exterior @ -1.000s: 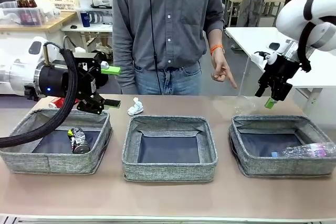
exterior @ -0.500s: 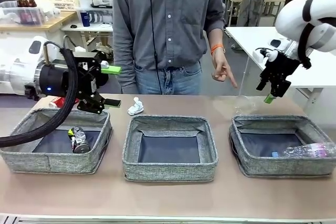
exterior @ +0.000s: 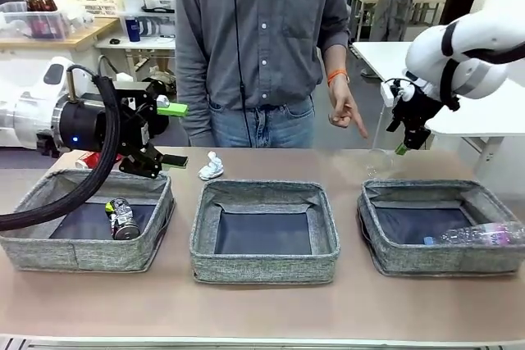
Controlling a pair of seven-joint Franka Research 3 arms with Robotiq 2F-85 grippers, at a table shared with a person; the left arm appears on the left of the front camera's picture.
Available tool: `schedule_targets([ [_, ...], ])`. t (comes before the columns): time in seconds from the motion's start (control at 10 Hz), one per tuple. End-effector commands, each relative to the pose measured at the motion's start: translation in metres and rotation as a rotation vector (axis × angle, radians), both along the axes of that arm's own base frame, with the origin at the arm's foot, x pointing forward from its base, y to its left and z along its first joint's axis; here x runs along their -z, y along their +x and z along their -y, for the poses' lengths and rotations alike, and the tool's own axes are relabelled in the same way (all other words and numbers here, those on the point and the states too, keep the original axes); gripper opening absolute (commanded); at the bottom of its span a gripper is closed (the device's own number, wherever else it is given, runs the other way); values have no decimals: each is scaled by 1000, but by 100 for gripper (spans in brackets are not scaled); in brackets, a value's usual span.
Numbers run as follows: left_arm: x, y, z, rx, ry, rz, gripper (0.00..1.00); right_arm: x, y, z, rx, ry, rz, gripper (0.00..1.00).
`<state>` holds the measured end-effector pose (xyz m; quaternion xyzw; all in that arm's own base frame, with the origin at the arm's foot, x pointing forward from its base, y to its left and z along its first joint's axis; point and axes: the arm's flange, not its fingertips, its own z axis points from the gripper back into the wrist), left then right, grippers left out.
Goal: Sort the waste into the appropriate baskets.
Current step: Pick up the waste item pointed out by the person.
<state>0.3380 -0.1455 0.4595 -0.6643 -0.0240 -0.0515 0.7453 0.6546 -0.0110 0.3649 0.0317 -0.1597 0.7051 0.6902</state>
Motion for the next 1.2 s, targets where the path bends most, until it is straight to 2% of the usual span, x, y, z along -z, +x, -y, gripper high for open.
schedule_targets([
  [0.0,-3,-1,2,-8,-3,-8,100,7,13,5,-100,-46,-49,100],
  [0.2,-3,-1,2,-8,-3,-8,100,20,18,-5,-163,-75,-94,100],
  [0.6,-3,-1,2,-8,-3,-8,100,49,24,-21,-174,-69,-156,100],
  [1.1,-3,-1,2,-8,-3,-8,100,49,24,-22,-172,-71,-182,100],
])
